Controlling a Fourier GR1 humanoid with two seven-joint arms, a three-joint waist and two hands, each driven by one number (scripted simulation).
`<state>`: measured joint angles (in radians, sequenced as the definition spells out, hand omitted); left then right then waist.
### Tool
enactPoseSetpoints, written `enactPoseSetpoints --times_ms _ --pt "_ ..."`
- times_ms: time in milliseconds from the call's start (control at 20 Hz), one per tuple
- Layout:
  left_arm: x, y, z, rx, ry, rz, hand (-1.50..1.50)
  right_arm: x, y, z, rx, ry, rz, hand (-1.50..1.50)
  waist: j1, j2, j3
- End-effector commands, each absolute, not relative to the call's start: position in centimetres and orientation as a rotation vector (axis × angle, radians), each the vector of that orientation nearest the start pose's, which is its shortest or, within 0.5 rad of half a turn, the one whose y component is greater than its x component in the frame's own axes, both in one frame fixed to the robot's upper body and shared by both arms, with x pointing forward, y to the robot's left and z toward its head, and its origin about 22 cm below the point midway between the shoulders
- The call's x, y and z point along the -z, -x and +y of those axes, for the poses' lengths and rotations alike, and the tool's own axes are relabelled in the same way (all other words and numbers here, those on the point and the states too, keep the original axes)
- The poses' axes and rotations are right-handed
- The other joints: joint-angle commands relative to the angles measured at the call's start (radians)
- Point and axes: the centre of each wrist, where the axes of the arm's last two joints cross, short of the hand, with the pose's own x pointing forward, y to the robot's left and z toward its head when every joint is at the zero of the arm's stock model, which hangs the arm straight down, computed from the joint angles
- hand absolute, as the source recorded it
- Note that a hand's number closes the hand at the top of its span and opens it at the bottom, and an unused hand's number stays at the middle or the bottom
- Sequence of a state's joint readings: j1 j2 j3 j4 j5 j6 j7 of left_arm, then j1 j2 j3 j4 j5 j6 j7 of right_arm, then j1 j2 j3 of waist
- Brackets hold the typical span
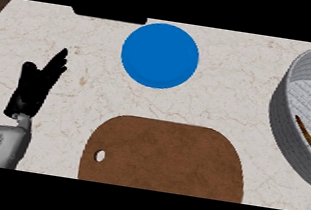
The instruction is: Pick the croissant from the cutting board and place it in the basket
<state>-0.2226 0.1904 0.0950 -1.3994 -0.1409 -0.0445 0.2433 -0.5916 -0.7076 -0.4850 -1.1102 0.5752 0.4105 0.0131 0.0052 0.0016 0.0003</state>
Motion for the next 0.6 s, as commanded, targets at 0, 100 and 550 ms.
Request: enactPoseSetpoints --times_ms 0,100,550 --pt "-3.7 -30.3 27.6 0.217 -0.283 -1.351 0.00 -21.6 -31.8 -46.1 -0.468 0.906 -1.490 -1.50 -0.010 -0.003 0.000" --pt "-1.7 -29.2 25.8 0.211 -0.285 -1.362 0.00 -20.6 -32.2 -47.0 -0.326 0.935 -1.527 -1.50 -0.003 -0.001 0.000" --pt "-3.2 -29.5 27.9 0.213 -0.266 -1.355 0.00 -24.2 -27.9 -54.8 0.015 0.985 -1.471 -1.50 0.003 0.001 0.001"
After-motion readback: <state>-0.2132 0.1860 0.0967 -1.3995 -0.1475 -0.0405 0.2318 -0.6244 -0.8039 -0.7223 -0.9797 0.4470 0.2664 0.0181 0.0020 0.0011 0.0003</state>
